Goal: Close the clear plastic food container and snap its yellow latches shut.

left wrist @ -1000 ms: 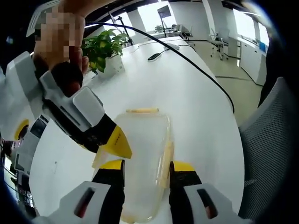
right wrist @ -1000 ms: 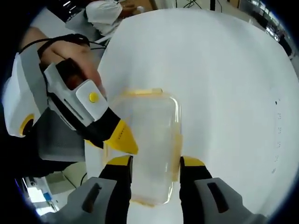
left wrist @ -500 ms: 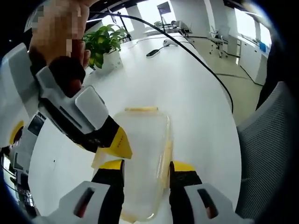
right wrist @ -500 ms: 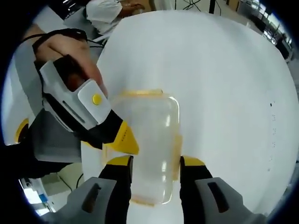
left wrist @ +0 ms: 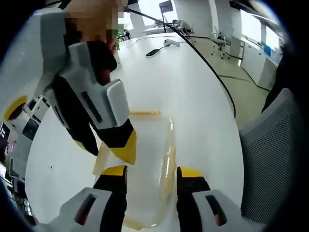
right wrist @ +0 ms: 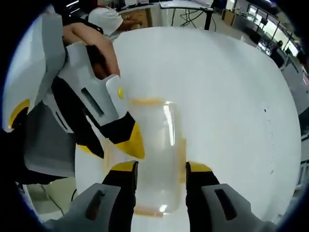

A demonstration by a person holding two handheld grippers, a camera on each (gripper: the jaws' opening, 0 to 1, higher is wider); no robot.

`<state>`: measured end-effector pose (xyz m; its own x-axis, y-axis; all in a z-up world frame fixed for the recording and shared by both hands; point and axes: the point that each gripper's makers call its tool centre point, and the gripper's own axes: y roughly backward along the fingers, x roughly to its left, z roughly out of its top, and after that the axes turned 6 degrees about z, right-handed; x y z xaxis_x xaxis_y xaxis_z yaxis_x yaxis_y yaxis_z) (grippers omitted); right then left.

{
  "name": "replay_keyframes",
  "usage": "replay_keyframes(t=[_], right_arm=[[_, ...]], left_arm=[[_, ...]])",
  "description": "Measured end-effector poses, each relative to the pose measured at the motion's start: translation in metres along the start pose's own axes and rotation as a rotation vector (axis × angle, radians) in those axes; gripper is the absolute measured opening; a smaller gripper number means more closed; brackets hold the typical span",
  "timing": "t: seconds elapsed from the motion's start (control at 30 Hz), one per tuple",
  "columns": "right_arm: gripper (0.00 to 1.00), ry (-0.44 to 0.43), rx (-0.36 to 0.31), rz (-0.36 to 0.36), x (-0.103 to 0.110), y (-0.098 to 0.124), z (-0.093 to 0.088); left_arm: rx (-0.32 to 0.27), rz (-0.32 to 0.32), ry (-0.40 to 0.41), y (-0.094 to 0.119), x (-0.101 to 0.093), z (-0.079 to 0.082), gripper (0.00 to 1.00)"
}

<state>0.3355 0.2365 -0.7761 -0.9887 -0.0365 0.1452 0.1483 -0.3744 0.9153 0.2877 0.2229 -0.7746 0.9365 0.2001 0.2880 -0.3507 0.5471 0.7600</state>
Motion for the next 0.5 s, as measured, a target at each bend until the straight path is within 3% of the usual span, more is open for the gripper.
replay_keyframes(t=[0.17,0.3,0.43,0.5], right_arm=[[0.37,0.082,-0.066,-0.041,0.002,0.003,0.004],[0.36,0.041,-0.111,-0.056,0.002,0.004,0.003],[0.36,-0.003,-0.098,-0.084,0.003,0.003,0.004],[0.43,-0.017,-0.106,-0.109,0.002,0.003,0.005]], left_arm=[[-0.015,-0.023,-0.041,0.001,-0.008,-0.001,0.44],[-0.038,-0.04,-0.003,0.002,-0.01,0.001,0.49],[-0.029,-0.099,-0.025,0.004,-0.018,0.0,0.58],[-0.028,-0.107,-0.034,0.005,-0.019,0.001,0.6]])
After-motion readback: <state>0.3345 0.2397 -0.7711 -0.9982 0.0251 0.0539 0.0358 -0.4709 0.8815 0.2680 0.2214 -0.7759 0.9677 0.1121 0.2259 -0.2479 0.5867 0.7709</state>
